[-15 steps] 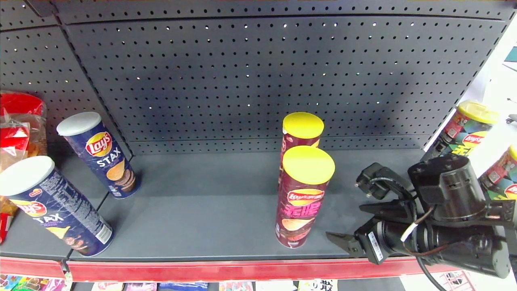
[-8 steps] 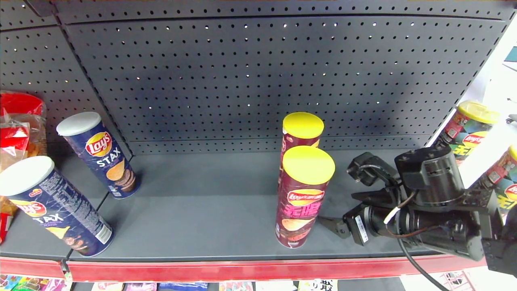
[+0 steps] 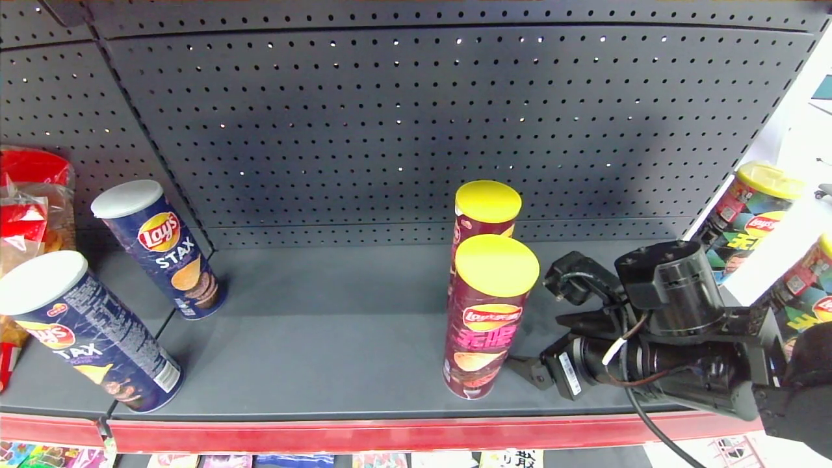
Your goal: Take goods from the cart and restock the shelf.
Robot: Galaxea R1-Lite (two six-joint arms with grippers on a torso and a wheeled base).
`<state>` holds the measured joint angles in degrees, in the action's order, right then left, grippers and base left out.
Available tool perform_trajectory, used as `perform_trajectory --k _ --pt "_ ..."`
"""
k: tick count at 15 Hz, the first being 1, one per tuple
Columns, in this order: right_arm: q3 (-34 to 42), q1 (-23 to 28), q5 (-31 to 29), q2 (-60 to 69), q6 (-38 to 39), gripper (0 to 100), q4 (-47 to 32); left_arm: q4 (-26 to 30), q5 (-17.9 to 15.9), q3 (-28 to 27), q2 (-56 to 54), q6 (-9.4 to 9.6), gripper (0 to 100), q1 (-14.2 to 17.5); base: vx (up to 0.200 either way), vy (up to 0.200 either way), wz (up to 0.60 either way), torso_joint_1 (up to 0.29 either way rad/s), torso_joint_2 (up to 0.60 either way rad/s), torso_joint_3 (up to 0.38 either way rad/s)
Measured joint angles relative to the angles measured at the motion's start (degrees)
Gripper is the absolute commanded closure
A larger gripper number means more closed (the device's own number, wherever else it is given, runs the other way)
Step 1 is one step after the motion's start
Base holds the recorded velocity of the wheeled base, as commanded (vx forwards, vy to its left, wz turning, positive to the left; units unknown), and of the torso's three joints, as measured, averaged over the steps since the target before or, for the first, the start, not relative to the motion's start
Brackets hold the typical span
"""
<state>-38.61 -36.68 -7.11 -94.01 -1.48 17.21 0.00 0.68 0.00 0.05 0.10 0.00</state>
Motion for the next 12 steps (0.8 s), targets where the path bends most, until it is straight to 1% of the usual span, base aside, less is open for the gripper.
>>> perform_trajectory --k 12 --pt "-0.34 -0.52 0.16 -0.91 0.0 0 -0.11 0.0 -0.02 0.0 0.0 0.0 0 0.0 0.0 0.0 0.0 0.0 0.0 0.0"
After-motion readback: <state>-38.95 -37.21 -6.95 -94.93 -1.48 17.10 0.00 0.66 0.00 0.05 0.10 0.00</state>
